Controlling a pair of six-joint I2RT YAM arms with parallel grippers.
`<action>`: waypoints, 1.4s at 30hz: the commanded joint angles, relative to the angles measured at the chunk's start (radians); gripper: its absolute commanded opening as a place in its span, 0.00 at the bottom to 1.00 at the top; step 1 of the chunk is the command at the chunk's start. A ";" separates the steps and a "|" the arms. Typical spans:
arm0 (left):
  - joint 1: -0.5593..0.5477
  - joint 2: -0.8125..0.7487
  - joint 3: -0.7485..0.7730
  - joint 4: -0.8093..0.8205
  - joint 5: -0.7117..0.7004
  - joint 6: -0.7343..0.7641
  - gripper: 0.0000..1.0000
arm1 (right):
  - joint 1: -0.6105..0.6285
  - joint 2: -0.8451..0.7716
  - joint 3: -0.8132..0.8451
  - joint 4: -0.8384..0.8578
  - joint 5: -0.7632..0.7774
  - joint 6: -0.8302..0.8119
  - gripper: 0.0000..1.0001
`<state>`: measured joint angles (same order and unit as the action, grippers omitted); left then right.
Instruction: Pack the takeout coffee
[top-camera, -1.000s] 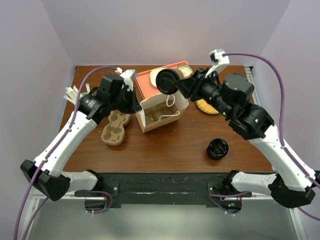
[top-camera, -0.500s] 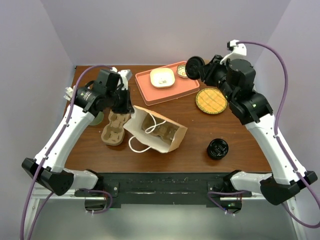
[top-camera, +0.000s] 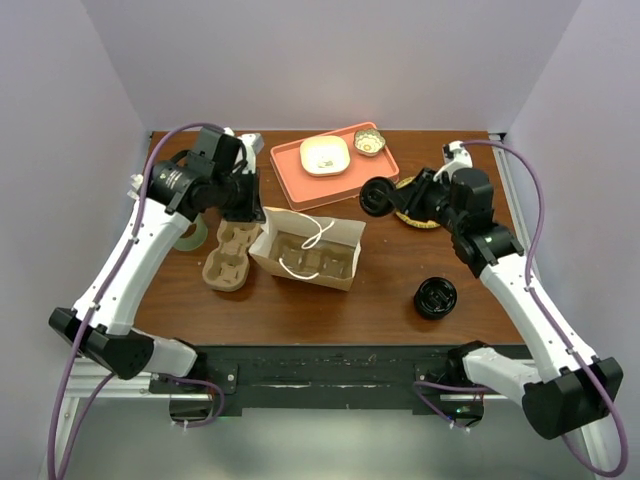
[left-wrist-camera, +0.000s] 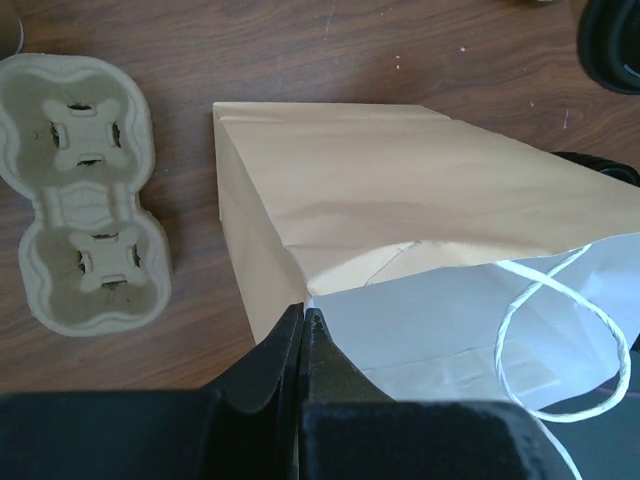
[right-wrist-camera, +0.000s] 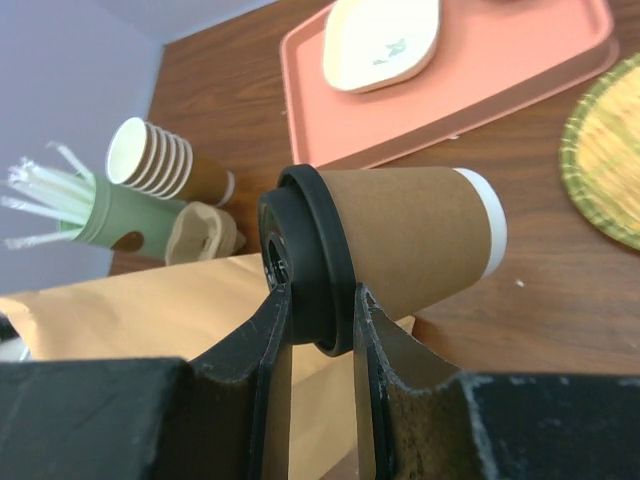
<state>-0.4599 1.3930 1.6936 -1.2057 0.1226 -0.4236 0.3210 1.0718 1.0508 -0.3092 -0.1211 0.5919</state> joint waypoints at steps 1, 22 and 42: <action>0.007 0.012 0.031 -0.020 0.026 0.025 0.00 | -0.049 0.014 -0.126 0.188 -0.160 0.025 0.00; 0.007 0.081 0.077 -0.026 0.043 0.025 0.00 | -0.296 0.085 -0.454 0.346 -0.407 0.075 0.04; 0.007 0.044 0.031 0.133 0.063 -0.030 0.44 | -0.315 0.146 -0.120 -0.215 -0.074 -0.182 0.60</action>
<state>-0.4583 1.4815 1.7496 -1.1625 0.1562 -0.4316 0.0101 1.2041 0.7906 -0.3725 -0.3199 0.4999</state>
